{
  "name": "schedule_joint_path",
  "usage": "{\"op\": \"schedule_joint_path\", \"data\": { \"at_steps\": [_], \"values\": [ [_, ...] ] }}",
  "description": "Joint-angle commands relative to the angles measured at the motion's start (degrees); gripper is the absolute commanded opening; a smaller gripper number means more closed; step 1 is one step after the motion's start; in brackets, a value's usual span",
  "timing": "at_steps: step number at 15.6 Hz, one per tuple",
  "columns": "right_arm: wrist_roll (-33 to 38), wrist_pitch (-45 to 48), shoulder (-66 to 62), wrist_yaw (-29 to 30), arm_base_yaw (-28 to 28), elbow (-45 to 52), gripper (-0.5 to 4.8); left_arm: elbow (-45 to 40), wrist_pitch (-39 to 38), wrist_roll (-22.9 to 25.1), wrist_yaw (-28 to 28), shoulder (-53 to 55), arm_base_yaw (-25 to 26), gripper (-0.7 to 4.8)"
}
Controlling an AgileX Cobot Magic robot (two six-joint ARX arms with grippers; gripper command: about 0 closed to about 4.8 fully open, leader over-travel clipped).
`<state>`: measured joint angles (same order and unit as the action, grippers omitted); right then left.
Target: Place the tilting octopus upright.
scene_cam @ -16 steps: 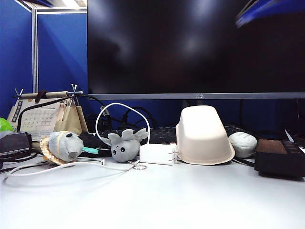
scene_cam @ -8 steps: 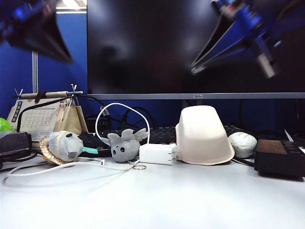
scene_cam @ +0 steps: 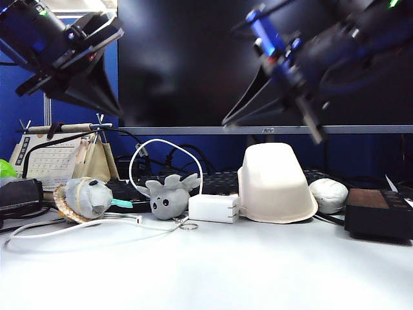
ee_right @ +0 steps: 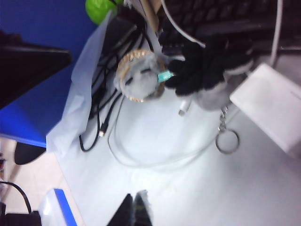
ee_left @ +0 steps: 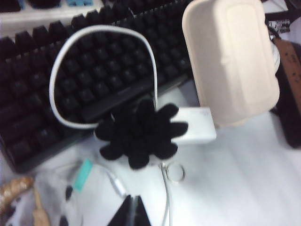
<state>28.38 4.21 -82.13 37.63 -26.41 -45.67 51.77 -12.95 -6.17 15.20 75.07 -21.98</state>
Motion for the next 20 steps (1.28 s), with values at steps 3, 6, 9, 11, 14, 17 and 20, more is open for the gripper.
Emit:
{"op": "schedule_joint_path", "data": {
  "at_steps": [3,6,9,11,14,17,20],
  "values": [
    [4.90,10.73,-5.46,0.87,-0.11,-0.35,0.29,0.17,5.57,0.20,0.02,0.04,0.00,0.49],
    [8.15,16.17,-8.20,1.03,-0.11,-0.50,0.99,0.17,6.12,0.20,0.00,0.35,0.02,0.67],
    [8.31,16.98,-11.28,1.11,-0.11,-2.69,1.81,0.17,6.64,0.22,-0.02,1.18,0.02,0.67],
    [9.07,17.07,-13.27,1.09,-0.11,-4.39,2.12,0.17,6.93,0.20,-0.11,2.45,0.02,0.67],
    [9.53,16.87,-16.13,2.56,-0.46,-7.45,2.12,0.17,6.86,0.20,-0.22,4.09,0.02,0.67],
    [12.55,15.74,-17.62,2.36,-0.50,-8.07,2.13,0.17,7.13,0.22,-0.33,4.72,0.02,0.74],
    [12.57,15.80,-19.34,1.95,-0.50,-8.17,2.55,0.17,7.10,0.22,-1.73,4.81,0.02,0.85]
  ]
}}
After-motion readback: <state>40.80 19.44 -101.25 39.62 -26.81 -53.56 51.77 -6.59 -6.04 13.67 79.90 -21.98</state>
